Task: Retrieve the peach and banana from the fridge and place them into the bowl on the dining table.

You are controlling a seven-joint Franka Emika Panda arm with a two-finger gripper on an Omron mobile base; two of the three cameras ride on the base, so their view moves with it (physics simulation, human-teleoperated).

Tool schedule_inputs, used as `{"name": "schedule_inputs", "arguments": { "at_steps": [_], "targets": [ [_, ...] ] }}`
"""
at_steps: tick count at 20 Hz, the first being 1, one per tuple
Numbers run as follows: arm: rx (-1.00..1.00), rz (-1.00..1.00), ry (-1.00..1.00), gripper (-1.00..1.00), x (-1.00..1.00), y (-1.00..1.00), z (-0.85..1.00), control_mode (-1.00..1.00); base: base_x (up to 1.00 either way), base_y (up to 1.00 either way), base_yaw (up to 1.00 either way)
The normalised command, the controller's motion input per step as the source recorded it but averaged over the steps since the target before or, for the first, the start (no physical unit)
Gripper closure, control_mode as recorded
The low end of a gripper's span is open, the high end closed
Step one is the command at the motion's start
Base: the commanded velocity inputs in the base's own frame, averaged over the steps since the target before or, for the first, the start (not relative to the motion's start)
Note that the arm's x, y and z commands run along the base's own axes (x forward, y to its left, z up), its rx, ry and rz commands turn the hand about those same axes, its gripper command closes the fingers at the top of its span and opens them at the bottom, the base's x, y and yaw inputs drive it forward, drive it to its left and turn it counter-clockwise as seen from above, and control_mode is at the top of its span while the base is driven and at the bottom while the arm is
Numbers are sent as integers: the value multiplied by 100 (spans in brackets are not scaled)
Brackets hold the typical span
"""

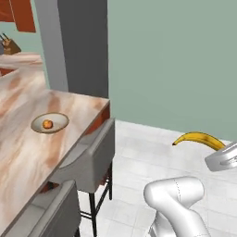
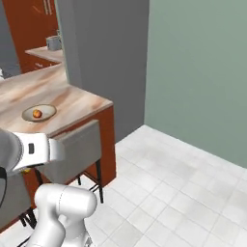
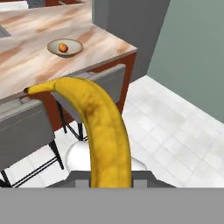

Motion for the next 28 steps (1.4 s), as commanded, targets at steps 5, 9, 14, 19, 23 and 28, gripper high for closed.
{"name": "schedule_inputs", "arguments": {
  "at_steps": [5, 9, 14, 19, 23, 28],
  "targets": [
    [0, 0, 0, 100, 0, 0, 0, 100, 100, -23, 52],
    [0, 0, 0, 100, 0, 0, 0, 100, 100, -8, 53],
    [0, 0, 0, 100, 0, 0, 0, 100, 100, 0, 57],
    [0, 0, 0, 100, 0, 0, 0, 100, 100, 0, 58],
    [0, 0, 0, 100, 0, 0, 0, 100, 100, 0, 58],
    [0, 0, 0, 100, 0, 0, 0, 100, 100, 0, 43]
  ]
}}
